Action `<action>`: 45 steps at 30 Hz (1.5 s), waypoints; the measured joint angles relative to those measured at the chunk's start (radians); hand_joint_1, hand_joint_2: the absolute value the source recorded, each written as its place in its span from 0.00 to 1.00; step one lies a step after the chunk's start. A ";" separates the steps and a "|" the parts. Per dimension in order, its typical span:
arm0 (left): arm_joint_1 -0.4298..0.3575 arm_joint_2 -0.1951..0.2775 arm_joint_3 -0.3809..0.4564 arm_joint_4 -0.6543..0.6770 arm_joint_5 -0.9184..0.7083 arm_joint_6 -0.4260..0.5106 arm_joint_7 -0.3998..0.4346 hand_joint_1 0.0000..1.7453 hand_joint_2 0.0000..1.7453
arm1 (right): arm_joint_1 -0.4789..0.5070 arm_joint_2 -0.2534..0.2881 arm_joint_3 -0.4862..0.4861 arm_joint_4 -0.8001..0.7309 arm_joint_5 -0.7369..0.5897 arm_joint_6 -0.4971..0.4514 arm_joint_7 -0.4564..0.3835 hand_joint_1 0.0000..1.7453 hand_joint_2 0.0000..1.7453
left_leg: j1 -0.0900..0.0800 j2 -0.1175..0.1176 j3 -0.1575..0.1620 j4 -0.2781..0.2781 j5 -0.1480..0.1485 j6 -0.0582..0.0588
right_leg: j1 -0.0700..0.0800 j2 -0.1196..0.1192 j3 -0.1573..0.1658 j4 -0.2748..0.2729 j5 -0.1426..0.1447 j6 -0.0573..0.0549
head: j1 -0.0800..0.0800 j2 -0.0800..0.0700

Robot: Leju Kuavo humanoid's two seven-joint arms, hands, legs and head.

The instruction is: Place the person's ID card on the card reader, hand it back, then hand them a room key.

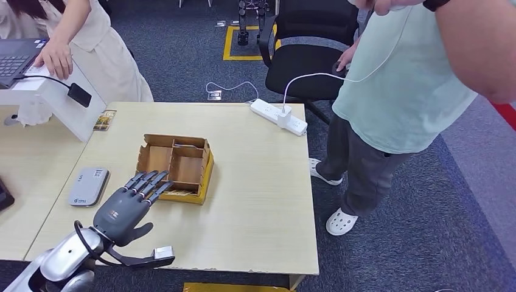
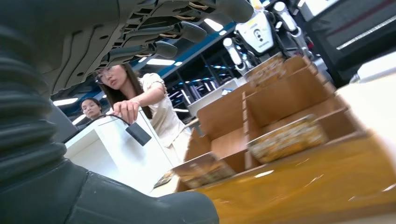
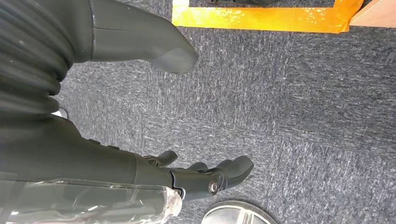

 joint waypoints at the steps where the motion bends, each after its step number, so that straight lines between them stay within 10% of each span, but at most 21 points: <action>1: -0.002 -0.028 -0.005 0.004 -0.024 0.004 0.011 0.00 1.00 | 0.001 0.001 -0.003 -0.002 0.002 0.000 0.000 0.00 1.00 | 0.000 0.000 0.000 0.000 0.000 0.000 | 0.000 0.000 0.000 0.000 0.000 0.000 | 0.000 0.000; 14: -0.018 -0.202 -0.018 0.038 -0.167 0.017 0.069 0.00 1.00 | 0.005 0.005 -0.030 -0.017 0.012 0.000 -0.001 0.00 1.00 | 0.000 0.000 0.000 0.000 0.000 0.000 | 0.000 0.000 0.000 0.000 0.000 0.000 | 0.000 0.000; 25: -0.017 -0.366 0.147 0.043 -0.346 0.032 0.191 0.00 1.00 | 0.015 0.021 -0.058 -0.029 0.039 0.000 0.000 0.00 1.00 | 0.000 0.000 0.000 0.000 0.000 0.000 | 0.000 0.000 0.000 0.000 0.000 0.000 | 0.000 0.000; 45: -0.013 -0.482 0.267 0.112 -0.353 0.012 0.154 0.00 1.00 | 0.015 0.028 -0.075 -0.043 0.058 0.004 -0.001 0.00 1.00 | 0.000 0.000 0.000 0.000 0.000 0.000 | 0.000 0.000 0.000 0.000 0.000 0.000 | 0.000 0.000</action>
